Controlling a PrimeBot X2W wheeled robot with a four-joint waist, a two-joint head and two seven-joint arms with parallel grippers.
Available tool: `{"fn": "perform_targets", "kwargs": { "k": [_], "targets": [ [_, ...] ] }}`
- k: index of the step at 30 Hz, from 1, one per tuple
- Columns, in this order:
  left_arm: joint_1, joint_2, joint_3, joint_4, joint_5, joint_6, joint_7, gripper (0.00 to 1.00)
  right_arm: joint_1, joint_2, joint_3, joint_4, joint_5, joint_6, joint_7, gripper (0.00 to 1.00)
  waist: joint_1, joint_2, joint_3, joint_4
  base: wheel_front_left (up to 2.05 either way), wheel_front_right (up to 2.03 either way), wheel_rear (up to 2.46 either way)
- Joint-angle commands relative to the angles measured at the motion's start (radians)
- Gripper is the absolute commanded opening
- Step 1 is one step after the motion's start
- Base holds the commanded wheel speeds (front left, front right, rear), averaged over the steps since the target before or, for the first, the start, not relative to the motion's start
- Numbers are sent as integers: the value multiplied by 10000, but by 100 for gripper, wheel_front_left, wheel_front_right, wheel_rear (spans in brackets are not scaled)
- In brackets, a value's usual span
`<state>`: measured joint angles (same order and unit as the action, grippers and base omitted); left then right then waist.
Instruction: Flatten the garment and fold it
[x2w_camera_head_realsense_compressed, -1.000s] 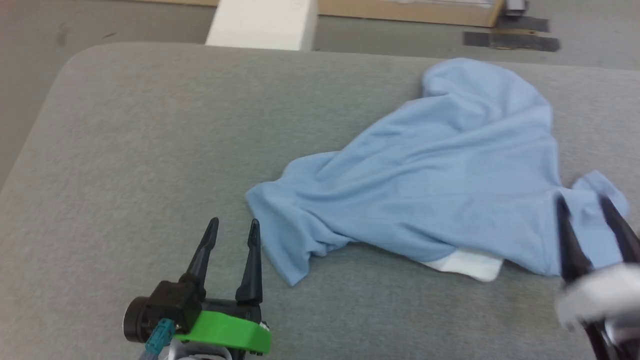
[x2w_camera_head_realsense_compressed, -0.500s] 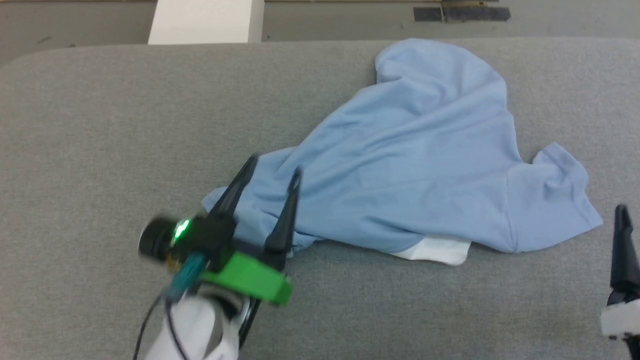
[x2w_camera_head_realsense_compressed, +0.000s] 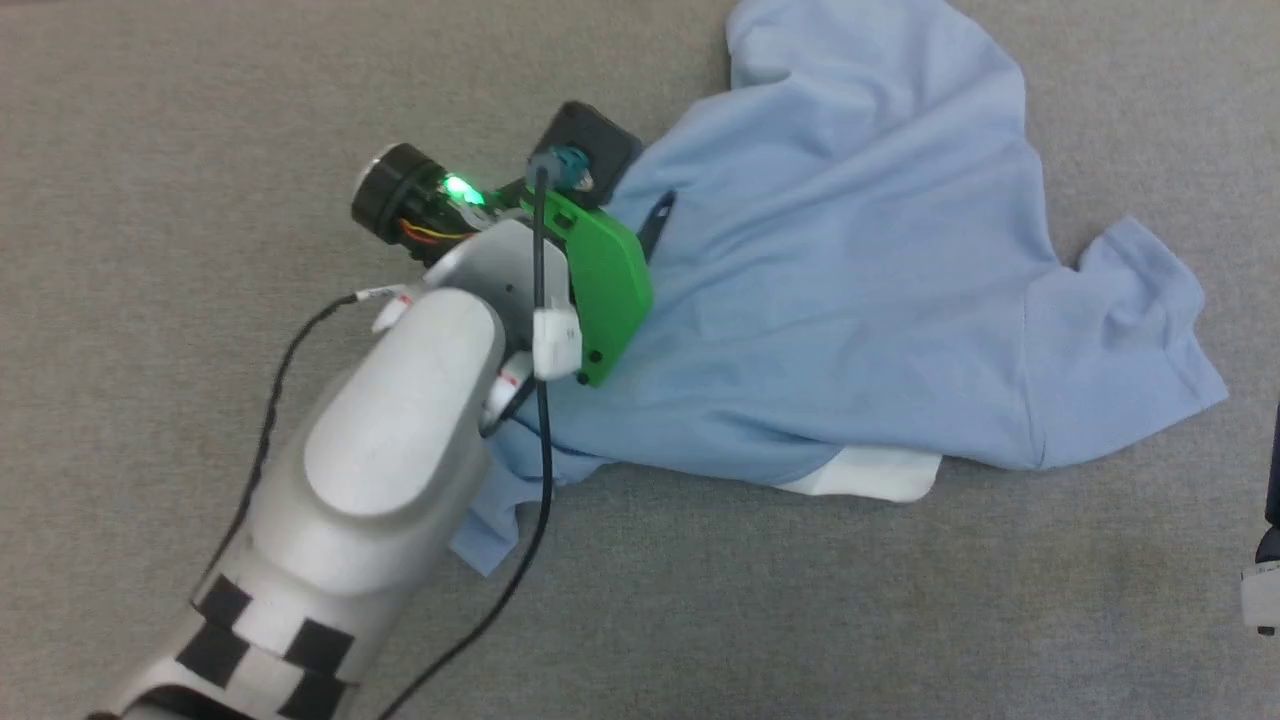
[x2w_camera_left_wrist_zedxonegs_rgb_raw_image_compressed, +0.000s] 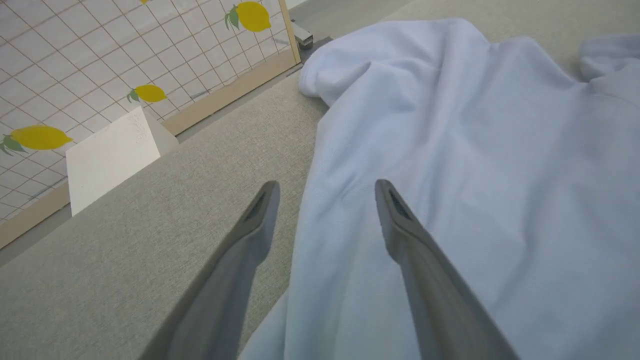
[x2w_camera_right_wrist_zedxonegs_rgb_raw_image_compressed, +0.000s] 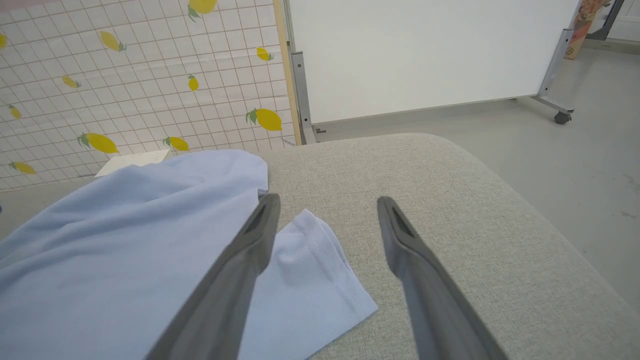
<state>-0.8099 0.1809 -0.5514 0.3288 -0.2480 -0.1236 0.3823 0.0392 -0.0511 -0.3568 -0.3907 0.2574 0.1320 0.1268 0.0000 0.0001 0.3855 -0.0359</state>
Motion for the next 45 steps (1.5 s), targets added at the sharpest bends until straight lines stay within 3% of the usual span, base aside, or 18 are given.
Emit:
{"fn": "perform_targets", "kwargs": {
  "k": [1,7,8,9,14,20,24,29,30,32,33,39,45],
  "targets": [
    [-300,149,-133,410,-128,-63,296,100,-175,8,44,-100,94,-13,65,100,0,-1,447,-296,0,0,0],
    [-734,246,-563,1845,-677,-68,1218,100,-240,8,36,-173,195,-13,150,100,0,-1,697,-434,0,0,0],
    [-746,250,-642,1983,-753,-68,1296,39,-251,8,31,-175,195,-13,155,100,0,-1,715,-442,0,0,0],
    [-758,267,-764,2126,-851,-69,1384,0,-269,8,29,-174,195,-13,164,100,0,-1,730,-452,0,0,0],
    [-1015,490,-1056,2265,-1380,-69,1482,0,-409,8,42,-217,320,-13,205,100,0,-1,853,-471,0,0,0],
    [-2374,1007,-51,1210,-2394,-69,1795,0,-549,8,5,-435,590,-13,131,100,0,-1,1432,-653,0,0,0],
    [-3181,1484,373,749,-2269,116,1713,0,-681,8,27,-307,710,-13,-28,100,0,-1,1936,-865,0,0,0],
    [-3629,1693,528,857,-1914,356,1073,0,-888,8,224,-10,793,-13,-314,100,0,-1,2467,-1092,0,0,0],
    [-3625,1657,543,944,-1904,396,924,8,-938,8,257,62,799,-13,-387,100,0,-1,2535,-1119,0,0,0],
    [-3567,1543,635,1098,-1904,565,516,82,-1018,9,299,189,789,-13,-484,100,0,-1,2612,-1141,0,0,0],
    [-3522,1513,627,1185,-1864,607,310,100,-1059,9,324,252,773,-13,-516,100,0,-1,2633,-1141,0,0,0],
    [-3181,1468,772,1380,-1936,706,-660,100,-1194,9,387,438,619,-13,-585,100,0,-1,2262,-958,0,0,0],
    [-2364,1670,933,510,-1975,907,-1543,100,-973,9,323,509,459,-13,-459,100,0,-1,1231,-440,0,0,0]
  ]
}}
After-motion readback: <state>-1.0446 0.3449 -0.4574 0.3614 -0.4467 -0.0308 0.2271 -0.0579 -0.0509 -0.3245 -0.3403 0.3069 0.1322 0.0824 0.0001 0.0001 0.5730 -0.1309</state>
